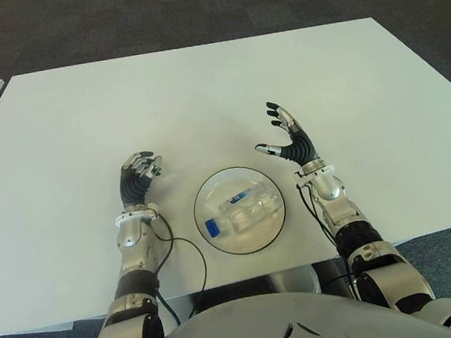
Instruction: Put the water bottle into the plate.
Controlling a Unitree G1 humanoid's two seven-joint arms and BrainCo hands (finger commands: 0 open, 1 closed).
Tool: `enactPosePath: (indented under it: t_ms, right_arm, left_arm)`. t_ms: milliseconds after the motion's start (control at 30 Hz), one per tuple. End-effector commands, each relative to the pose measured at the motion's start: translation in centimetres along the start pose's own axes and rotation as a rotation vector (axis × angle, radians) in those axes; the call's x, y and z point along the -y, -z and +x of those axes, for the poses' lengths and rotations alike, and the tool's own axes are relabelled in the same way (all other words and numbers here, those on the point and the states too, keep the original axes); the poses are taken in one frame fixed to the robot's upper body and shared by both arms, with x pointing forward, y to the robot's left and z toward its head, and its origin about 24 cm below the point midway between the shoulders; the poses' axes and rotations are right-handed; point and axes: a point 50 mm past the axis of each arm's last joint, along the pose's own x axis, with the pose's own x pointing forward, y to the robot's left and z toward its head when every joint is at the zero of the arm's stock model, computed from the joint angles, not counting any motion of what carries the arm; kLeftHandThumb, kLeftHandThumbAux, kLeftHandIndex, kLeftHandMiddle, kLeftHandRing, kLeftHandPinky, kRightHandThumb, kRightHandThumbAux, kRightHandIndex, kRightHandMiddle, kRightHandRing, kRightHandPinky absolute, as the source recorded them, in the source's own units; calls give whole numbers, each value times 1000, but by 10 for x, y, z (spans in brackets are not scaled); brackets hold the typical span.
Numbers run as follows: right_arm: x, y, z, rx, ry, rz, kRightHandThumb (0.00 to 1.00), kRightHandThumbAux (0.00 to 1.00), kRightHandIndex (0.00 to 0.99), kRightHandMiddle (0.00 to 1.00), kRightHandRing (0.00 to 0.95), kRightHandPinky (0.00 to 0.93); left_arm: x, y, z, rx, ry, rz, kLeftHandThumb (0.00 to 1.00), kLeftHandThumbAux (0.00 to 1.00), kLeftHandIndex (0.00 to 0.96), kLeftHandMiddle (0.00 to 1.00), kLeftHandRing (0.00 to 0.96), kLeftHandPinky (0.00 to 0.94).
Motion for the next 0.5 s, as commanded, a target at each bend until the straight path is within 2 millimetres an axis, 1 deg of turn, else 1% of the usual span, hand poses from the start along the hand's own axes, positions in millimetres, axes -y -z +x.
enactPosePath:
  t_ms: [33,133,167,200,267,333,467,500]
  right_arm:
    - [6,10,-3,-30,98,85,94,721,126,249,273,374]
    - [6,13,-4,-42,131,104,111,747,165,312,331,418]
    - [6,14,-5,-45,142,109,117,767,193,338,354,431]
    - [6,16,-5,-51,161,117,119,774,204,347,363,436]
    - [6,17,-6,-54,189,126,127,809,265,392,404,466]
    - [6,17,-6,-54,214,133,121,833,297,416,427,482]
    - [4,21,-5,-78,253,134,76,901,415,476,490,526]
    - [4,22,-5,-80,255,133,71,906,426,482,496,531]
  left_arm:
    - [-4,15,-12,-82,-27,8,708,710,435,601,586,564]
    - [-4,15,-12,-85,-27,7,708,710,435,600,586,569]
    - [-5,15,-12,-87,-27,6,708,710,435,600,585,570]
    - [-5,15,-12,-88,-27,5,708,710,435,600,584,570]
    - [-5,15,-12,-86,-21,6,708,710,435,602,588,573]
    - [-5,14,-12,-80,-10,12,708,711,435,603,590,575]
    - [-5,14,-12,-75,2,15,707,711,435,604,594,573]
    - [-5,14,-12,-75,2,15,707,711,435,604,594,573]
